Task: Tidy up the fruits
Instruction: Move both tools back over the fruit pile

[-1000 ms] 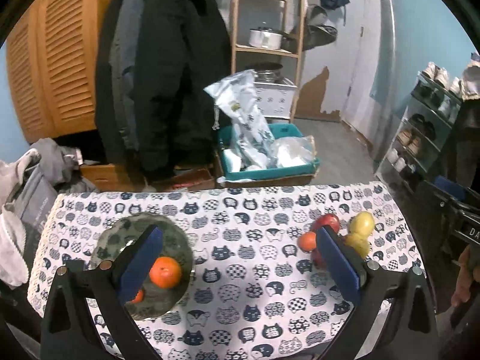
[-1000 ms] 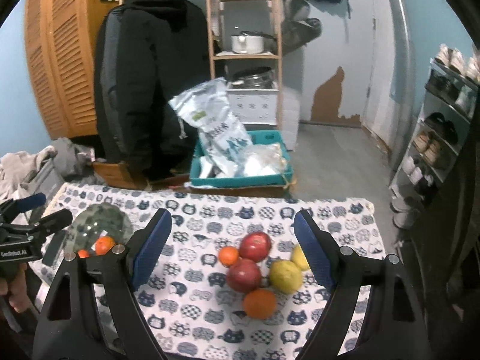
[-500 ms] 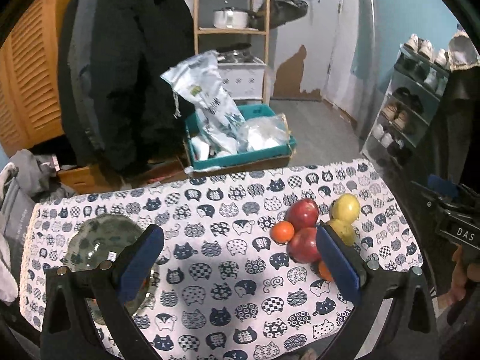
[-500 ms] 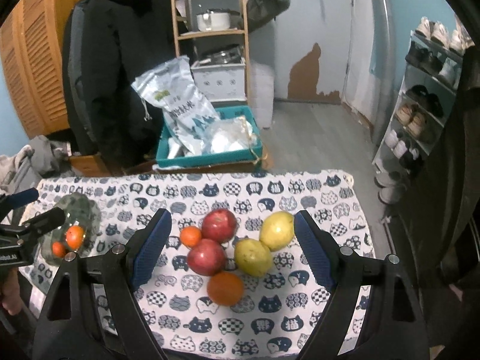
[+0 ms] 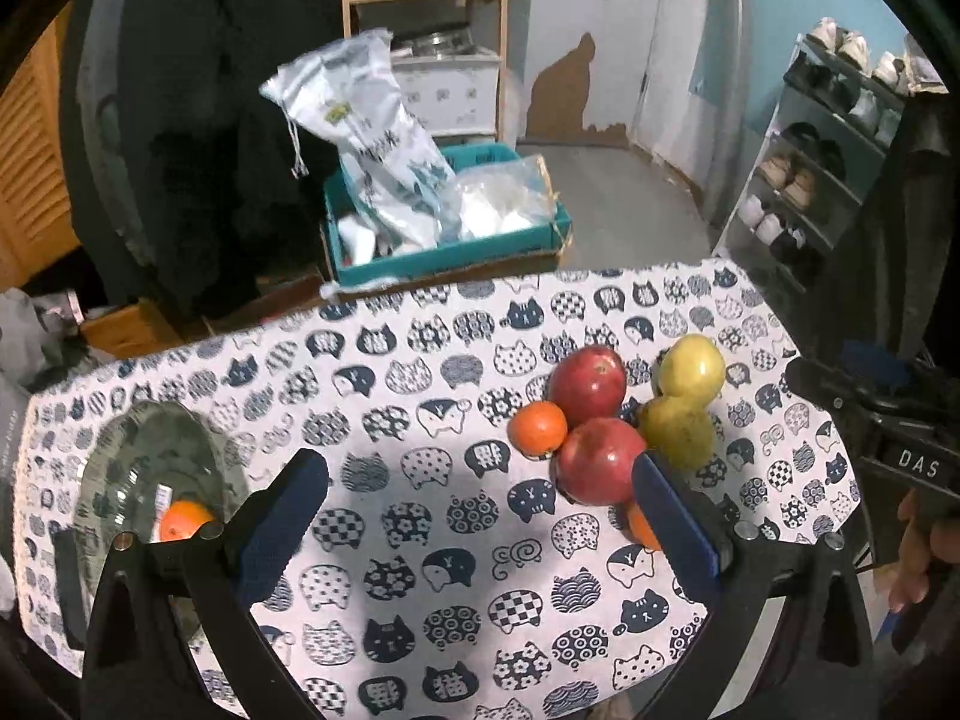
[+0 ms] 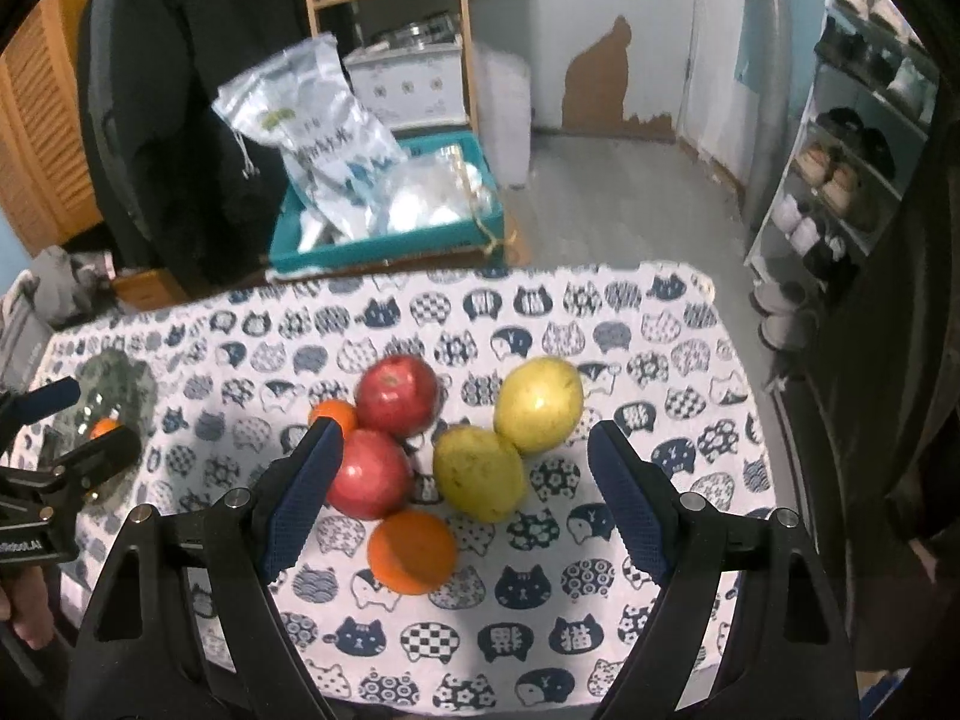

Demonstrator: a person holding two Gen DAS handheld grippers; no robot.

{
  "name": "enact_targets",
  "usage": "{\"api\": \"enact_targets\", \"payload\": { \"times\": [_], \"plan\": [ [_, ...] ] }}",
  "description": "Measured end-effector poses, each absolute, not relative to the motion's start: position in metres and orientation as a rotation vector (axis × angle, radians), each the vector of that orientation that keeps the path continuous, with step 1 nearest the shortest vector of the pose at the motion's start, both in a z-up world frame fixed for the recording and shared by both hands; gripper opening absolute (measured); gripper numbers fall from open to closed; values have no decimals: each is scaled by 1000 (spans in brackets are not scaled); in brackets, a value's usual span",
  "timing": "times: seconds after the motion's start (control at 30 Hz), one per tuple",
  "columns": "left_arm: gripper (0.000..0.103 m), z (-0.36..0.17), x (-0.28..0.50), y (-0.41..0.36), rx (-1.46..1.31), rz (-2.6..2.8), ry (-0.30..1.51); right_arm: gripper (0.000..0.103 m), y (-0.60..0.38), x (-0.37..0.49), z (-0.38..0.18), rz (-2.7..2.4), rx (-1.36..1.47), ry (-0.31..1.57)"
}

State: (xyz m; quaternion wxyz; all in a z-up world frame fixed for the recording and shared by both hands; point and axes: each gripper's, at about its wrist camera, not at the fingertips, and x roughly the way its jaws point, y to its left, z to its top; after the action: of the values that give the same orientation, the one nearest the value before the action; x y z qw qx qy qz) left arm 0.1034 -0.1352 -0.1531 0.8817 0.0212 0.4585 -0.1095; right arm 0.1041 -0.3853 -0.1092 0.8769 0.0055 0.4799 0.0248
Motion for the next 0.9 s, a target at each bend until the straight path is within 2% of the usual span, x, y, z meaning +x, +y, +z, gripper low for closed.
{"api": "enact_targets", "payload": {
  "times": [0.57, 0.9],
  "plan": [
    [102, -235, 141, -152, 31, -230, 1119, 84, -400, 146, -208, 44, 100, 1227],
    [102, -251, 150, -145, -1, -224, 1154, 84, -401, 155, -246, 47, 115, 1307]
  ]
}}
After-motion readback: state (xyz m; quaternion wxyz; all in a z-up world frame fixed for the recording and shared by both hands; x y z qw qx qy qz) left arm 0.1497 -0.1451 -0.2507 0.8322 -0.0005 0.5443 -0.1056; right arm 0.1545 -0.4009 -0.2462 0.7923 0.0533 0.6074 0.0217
